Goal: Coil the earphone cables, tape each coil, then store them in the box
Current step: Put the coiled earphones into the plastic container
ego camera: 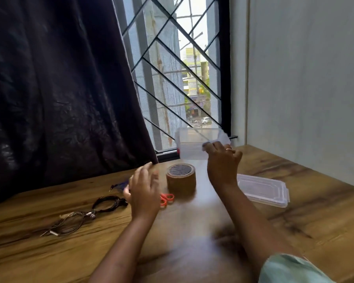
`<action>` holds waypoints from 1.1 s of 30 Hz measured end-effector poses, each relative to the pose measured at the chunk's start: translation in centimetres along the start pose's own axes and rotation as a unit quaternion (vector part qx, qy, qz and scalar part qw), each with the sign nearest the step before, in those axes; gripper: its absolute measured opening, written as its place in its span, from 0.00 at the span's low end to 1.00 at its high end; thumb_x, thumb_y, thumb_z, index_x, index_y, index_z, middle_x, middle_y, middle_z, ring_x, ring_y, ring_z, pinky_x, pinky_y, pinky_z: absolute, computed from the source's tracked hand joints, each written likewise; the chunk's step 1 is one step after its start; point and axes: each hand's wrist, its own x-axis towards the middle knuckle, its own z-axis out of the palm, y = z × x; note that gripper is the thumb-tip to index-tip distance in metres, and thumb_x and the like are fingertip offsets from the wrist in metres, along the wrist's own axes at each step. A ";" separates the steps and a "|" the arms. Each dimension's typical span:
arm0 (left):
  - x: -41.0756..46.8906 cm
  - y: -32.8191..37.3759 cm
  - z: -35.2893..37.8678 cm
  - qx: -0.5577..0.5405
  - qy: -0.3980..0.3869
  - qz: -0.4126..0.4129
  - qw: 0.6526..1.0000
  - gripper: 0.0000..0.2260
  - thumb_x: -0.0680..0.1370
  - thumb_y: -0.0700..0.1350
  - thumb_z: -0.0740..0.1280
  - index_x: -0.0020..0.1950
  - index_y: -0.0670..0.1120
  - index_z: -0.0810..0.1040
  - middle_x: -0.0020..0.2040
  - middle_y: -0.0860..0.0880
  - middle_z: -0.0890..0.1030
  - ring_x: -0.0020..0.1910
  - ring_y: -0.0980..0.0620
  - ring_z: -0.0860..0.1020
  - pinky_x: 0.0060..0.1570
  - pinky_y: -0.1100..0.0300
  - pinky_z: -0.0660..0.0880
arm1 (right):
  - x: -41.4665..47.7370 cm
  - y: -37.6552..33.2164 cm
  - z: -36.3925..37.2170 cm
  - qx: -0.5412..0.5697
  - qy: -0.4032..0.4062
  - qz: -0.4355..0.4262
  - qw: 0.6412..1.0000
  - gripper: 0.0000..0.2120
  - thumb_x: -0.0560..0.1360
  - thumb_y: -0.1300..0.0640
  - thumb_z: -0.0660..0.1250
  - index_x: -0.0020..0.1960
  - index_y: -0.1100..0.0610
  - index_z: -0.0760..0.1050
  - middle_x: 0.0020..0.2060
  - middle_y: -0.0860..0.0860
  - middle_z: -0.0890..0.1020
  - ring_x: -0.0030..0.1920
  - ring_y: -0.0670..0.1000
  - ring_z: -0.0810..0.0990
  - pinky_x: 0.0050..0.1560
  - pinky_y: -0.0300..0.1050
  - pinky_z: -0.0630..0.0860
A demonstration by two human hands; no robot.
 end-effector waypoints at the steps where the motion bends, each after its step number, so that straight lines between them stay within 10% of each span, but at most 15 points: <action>1: 0.1 -0.3 -1.2 -0.033 0.018 -0.018 0.999 0.23 0.76 0.58 0.50 0.65 0.52 0.74 0.65 0.52 0.74 0.66 0.50 0.68 0.65 0.47 0.58 | -0.6 -1.3 -1.1 0.018 0.008 -0.018 1.000 0.16 0.67 0.62 0.57 0.44 0.48 0.79 0.39 0.48 0.82 0.39 0.55 0.80 0.45 0.49 0.66; 6: 0.7 -4.1 -7.5 -0.194 0.078 -0.124 0.970 0.22 0.79 0.56 0.54 0.61 0.42 0.76 0.59 0.44 0.78 0.59 0.47 0.74 0.58 0.57 0.67 | -5.8 -7.8 -5.1 0.115 -0.032 -0.106 0.987 0.12 0.60 0.57 0.69 0.42 0.46 0.79 0.37 0.45 0.82 0.39 0.50 0.82 0.44 0.45 0.57; 13: -2.5 -11.9 -16.8 -0.243 0.103 -0.351 0.898 0.18 0.81 0.51 0.57 0.55 0.39 0.79 0.54 0.39 0.81 0.44 0.46 0.76 0.49 0.51 0.73 | -12.1 -16.6 -9.0 0.135 -0.170 -0.220 0.951 0.12 0.58 0.58 0.74 0.39 0.46 0.80 0.33 0.46 0.82 0.34 0.52 0.82 0.45 0.50 0.73; 21: -3.3 -14.9 -21.4 -0.212 0.085 -0.316 0.921 0.08 0.80 0.45 0.62 0.53 0.42 0.79 0.53 0.45 0.80 0.52 0.46 0.77 0.52 0.52 0.73 | -15.2 -21.9 -10.5 0.119 -0.233 -0.308 0.915 0.15 0.64 0.58 0.75 0.50 0.50 0.80 0.44 0.50 0.84 0.44 0.55 0.83 0.53 0.54 0.61; 24: -2.5 -16.1 -22.2 -0.241 0.077 -0.310 0.916 0.09 0.80 0.42 0.62 0.48 0.39 0.79 0.44 0.43 0.81 0.45 0.45 0.78 0.46 0.51 0.75 | -14.8 -22.3 -10.1 0.173 -0.199 -0.331 0.906 0.14 0.72 0.42 0.65 0.48 0.49 0.82 0.40 0.46 0.85 0.40 0.50 0.83 0.51 0.51 0.59; 27: -1.5 -17.2 -22.0 -0.222 0.072 -0.286 0.929 0.10 0.80 0.42 0.63 0.47 0.37 0.79 0.41 0.41 0.81 0.42 0.44 0.78 0.40 0.56 0.74 | -11.4 -22.6 -10.0 0.286 -0.257 -0.278 0.880 0.29 0.72 0.29 0.52 0.48 0.47 0.82 0.40 0.42 0.85 0.40 0.44 0.81 0.53 0.50 0.62; 33: 0.6 -19.4 -20.5 -0.098 0.049 -0.234 0.966 0.06 0.78 0.43 0.65 0.50 0.44 0.81 0.44 0.48 0.82 0.42 0.53 0.78 0.35 0.64 0.71 | -5.4 -20.2 -1.4 0.299 -0.351 0.052 0.886 0.09 0.78 0.51 0.62 0.50 0.47 0.81 0.53 0.47 0.82 0.52 0.51 0.78 0.50 0.45 0.70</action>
